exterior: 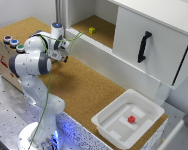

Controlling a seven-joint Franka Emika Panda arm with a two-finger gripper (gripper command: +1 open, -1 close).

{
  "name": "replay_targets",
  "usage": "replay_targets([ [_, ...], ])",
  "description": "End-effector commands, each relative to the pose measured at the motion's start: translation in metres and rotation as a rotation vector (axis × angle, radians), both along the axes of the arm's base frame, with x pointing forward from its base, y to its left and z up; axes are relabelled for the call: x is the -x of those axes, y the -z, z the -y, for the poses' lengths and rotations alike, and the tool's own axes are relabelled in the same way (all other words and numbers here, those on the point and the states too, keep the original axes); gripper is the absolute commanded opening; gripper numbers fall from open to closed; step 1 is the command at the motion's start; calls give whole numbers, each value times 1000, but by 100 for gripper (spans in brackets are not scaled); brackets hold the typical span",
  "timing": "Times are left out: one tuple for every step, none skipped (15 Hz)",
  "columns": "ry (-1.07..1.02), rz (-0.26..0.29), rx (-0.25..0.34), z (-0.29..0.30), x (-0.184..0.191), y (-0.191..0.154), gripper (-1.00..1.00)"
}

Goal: Close the cabinet drawer

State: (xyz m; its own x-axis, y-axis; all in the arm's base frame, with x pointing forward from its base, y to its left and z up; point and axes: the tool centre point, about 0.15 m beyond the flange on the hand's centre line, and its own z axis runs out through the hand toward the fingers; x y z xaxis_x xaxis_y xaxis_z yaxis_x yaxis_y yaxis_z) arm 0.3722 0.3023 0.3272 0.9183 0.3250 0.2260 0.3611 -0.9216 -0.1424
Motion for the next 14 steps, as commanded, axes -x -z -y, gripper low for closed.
replay_targets([
  [54, 6, 90, 11, 4, -23, 100],
  [64, 13, 109, 15, 5, -27, 100],
  [69, 13, 114, 18, 5, -28, 100],
  [80, 8, 117, 21, 4, -30, 100],
  [86, -3, 119, 24, 4, -30, 100],
  [87, -1, 116, 26, 5, -30, 100],
  [79, -5, 122, 28, 6, -30, 100],
  [77, -4, 129, 29, 7, -30, 100],
  [75, -3, 136, 32, 8, -31, 100],
  [79, -2, 142, 35, 9, -32, 100],
  [84, -1, 144, 41, 10, -33, 100],
  [93, 2, 147, 46, 11, -34, 100],
  [104, 4, 152, 53, 11, -35, 100],
  [109, 14, 162, 60, 11, -38, 100],
])
